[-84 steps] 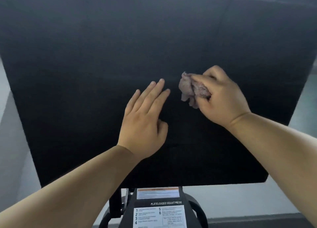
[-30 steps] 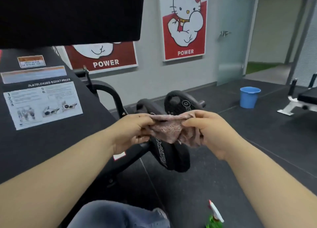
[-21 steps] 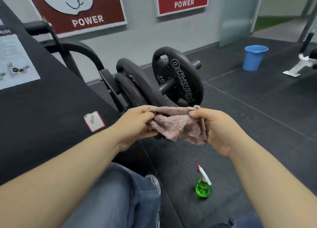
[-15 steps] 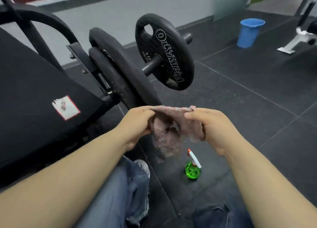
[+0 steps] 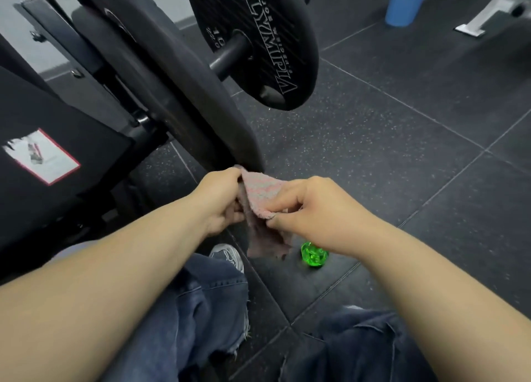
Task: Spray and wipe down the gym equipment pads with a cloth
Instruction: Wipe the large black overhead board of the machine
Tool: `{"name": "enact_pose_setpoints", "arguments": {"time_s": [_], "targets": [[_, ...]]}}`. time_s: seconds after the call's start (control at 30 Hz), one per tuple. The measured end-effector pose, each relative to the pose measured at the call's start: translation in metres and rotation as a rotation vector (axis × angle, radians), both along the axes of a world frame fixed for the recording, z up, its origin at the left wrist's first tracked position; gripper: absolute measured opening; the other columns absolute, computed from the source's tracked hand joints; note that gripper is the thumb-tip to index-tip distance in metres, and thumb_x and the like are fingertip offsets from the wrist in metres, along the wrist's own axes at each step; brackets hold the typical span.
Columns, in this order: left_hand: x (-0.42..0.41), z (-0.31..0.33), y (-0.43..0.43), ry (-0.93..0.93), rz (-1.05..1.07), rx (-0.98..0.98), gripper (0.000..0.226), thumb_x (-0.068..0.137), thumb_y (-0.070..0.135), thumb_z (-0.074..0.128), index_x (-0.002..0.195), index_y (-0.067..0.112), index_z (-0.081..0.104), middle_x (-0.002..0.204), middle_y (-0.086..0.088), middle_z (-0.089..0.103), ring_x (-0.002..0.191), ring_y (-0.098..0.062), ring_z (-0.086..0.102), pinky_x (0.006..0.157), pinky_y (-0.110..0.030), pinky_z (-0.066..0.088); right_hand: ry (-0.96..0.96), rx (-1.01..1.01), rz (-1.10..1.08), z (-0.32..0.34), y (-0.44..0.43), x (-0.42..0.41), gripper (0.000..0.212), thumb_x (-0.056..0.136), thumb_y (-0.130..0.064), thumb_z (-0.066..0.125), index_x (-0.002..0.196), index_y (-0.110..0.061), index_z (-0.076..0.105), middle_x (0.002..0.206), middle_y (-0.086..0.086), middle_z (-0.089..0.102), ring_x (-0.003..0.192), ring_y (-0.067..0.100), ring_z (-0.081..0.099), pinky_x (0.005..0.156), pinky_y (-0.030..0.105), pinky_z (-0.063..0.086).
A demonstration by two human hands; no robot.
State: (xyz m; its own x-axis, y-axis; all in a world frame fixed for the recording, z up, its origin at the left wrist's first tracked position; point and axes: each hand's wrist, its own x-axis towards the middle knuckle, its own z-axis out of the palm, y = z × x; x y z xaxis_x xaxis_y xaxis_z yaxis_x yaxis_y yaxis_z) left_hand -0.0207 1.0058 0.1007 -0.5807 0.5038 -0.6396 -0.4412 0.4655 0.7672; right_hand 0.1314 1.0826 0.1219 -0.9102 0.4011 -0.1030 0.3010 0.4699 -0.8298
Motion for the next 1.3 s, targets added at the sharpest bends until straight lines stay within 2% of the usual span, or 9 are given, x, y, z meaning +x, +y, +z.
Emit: {"name": "enact_pose_setpoints", "arguments": {"time_s": [0.27, 0.33, 0.43, 0.53, 0.67, 0.77, 0.9, 1.07, 1.3], "targets": [[-0.002, 0.004, -0.009, -0.056, 0.011, 0.176, 0.026, 0.095, 0.008, 0.043, 0.08, 0.011, 0.064, 0.081, -0.01, 0.066, 0.081, -0.025, 0.063, 0.095, -0.045, 0.05, -0.108, -0.055, 0.179, -0.006, -0.017, -0.001, 0.031, 0.075, -0.035, 0.07, 0.092, -0.01, 0.076, 0.085, 0.007, 0.072, 0.065, 0.002, 0.047, 0.064, 0.02, 0.043], [0.001, 0.009, -0.01, -0.098, -0.06, 0.225, 0.026, 0.095, 0.008, 0.04, 0.086, 0.011, 0.064, 0.091, -0.012, 0.065, 0.089, -0.027, 0.061, 0.1, -0.046, 0.048, -0.053, -0.149, -0.074, 0.002, -0.001, 0.0, 0.031, 0.069, -0.04, 0.062, 0.082, -0.017, 0.079, 0.081, 0.003, 0.075, 0.066, 0.009, 0.059, 0.064, 0.032, 0.051], [0.004, 0.016, -0.01, -0.149, -0.087, 0.344, 0.028, 0.092, 0.003, 0.037, 0.088, 0.008, 0.064, 0.092, -0.014, 0.065, 0.085, -0.027, 0.064, 0.084, -0.039, 0.055, 0.149, -0.142, -0.403, 0.007, 0.03, 0.003, 0.034, 0.08, -0.013, 0.067, 0.104, -0.037, 0.072, 0.104, -0.01, 0.07, 0.083, 0.002, 0.059, 0.071, 0.02, 0.05], [0.009, 0.02, -0.01, -0.163, -0.117, 0.399, 0.03, 0.088, 0.001, 0.033, 0.09, 0.005, 0.062, 0.096, -0.018, 0.065, 0.086, -0.028, 0.064, 0.077, -0.037, 0.057, 0.026, -0.301, -0.202, -0.003, 0.031, 0.003, 0.058, 0.076, -0.007, 0.076, 0.125, -0.036, 0.062, 0.12, -0.012, 0.064, 0.108, 0.006, 0.06, 0.088, 0.024, 0.05], [0.009, 0.019, -0.01, -0.089, -0.204, 0.29, 0.036, 0.092, 0.029, 0.037, 0.098, 0.008, 0.066, 0.096, -0.013, 0.067, 0.085, -0.023, 0.061, 0.08, -0.034, 0.047, -0.028, -0.328, -0.265, -0.01, 0.026, 0.003, 0.016, 0.077, -0.005, 0.077, 0.088, -0.017, 0.073, 0.081, 0.0, 0.071, 0.073, 0.012, 0.065, 0.067, 0.031, 0.053], [0.013, 0.016, -0.016, -0.01, -0.464, 0.109, 0.043, 0.073, 0.057, 0.057, 0.096, 0.022, 0.065, 0.08, 0.009, 0.068, 0.074, -0.007, 0.059, 0.075, -0.03, 0.04, 0.066, -0.524, -0.296, -0.005, 0.029, 0.006, 0.011, 0.08, 0.0, 0.072, 0.088, -0.008, 0.069, 0.077, 0.007, 0.068, 0.067, 0.016, 0.065, 0.059, 0.029, 0.053], [0.021, 0.008, -0.02, 0.07, -0.531, 0.137, 0.024, 0.081, 0.018, 0.07, 0.105, 0.012, 0.071, 0.097, 0.0, 0.076, 0.093, -0.014, 0.071, 0.087, -0.026, 0.052, 0.096, -0.689, -0.27, -0.01, 0.022, 0.012, 0.014, 0.082, 0.0, 0.07, 0.085, -0.013, 0.067, 0.076, 0.003, 0.069, 0.067, 0.015, 0.065, 0.06, 0.024, 0.053], [0.019, -0.012, -0.009, 0.341, -0.551, 0.007, 0.012, 0.09, 0.019, 0.066, 0.1, 0.025, 0.071, 0.098, 0.006, 0.076, 0.093, -0.013, 0.07, 0.089, -0.033, 0.053, -0.035, -0.739, -0.499, -0.055, 0.05, 0.017, 0.006, 0.089, -0.023, 0.069, 0.093, -0.018, 0.068, 0.086, 0.005, 0.062, 0.071, 0.017, 0.055, 0.071, 0.03, 0.047], [0.021, -0.066, 0.001, 0.253, -0.688, -0.26, 0.027, 0.086, -0.001, 0.044, 0.103, 0.009, 0.063, 0.084, -0.011, 0.064, 0.071, -0.024, 0.062, 0.063, -0.034, 0.053, -0.73, -0.176, -0.424, -0.192, 0.066, 0.013, 0.095, 0.081, -0.035, 0.077, 0.153, -0.007, 0.022, 0.15, 0.015, 0.041, 0.132, 0.031, 0.047, 0.103, 0.033, 0.04]]}}
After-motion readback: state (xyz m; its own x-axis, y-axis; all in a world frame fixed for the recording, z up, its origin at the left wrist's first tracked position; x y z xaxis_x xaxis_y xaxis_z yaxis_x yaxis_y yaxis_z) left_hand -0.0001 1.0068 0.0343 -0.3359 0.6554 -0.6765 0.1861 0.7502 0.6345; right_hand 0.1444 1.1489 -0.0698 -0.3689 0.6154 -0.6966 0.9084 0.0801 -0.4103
